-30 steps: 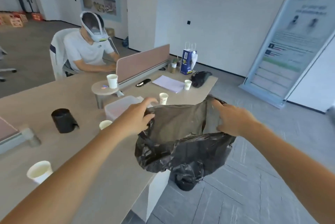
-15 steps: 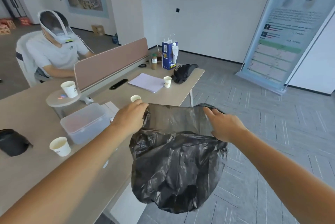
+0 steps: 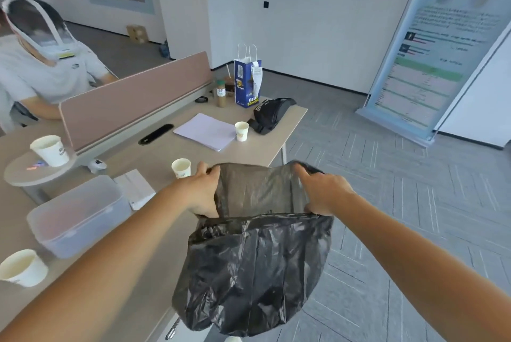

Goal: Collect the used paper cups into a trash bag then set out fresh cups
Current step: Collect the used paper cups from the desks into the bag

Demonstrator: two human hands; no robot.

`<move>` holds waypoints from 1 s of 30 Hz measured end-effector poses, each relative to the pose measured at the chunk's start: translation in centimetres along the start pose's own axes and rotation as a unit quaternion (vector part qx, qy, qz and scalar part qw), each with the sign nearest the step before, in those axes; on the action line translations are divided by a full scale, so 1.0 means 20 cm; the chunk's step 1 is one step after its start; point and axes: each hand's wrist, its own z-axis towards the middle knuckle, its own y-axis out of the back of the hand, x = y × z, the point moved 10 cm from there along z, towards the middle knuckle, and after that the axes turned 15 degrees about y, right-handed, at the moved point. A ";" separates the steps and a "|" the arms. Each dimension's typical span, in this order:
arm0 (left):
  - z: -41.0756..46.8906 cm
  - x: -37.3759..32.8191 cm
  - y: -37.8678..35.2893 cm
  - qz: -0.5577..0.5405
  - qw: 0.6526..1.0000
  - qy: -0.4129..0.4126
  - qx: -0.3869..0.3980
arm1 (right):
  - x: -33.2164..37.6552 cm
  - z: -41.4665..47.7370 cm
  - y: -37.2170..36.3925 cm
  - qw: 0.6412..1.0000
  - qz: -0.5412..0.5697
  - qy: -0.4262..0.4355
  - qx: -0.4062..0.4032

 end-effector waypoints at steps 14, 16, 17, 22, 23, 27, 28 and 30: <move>0.67 -0.09 0.00 -0.120 0.975 -0.095 0.160 | -0.24 0.72 -0.15 0.974 0.122 0.114 0.151; 0.74 -0.08 0.01 -0.129 0.976 -0.089 0.151 | -0.23 0.82 -0.16 0.973 0.125 0.146 0.128; 0.77 -0.09 0.02 -0.133 0.977 -0.091 0.138 | -0.22 0.87 -0.16 0.970 0.134 0.163 0.117; 0.96 -0.08 0.11 -0.132 0.988 -0.074 0.027 | -0.16 1.11 -0.23 0.948 0.133 0.239 0.165; 0.98 -0.08 0.15 -0.154 0.985 -0.076 -0.014 | -0.18 1.16 -0.24 0.944 0.138 0.246 0.174; 1.03 -0.04 0.36 -0.239 0.952 -0.084 -0.172 | -0.23 1.36 -0.27 0.922 0.196 0.289 0.167; 1.03 -0.04 0.39 -0.219 0.952 -0.055 -0.204 | -0.25 1.41 -0.28 0.918 0.206 0.299 0.159; 1.07 -0.04 0.42 -0.143 0.963 0.043 -0.224 | -0.28 1.49 -0.30 0.914 0.212 0.310 0.153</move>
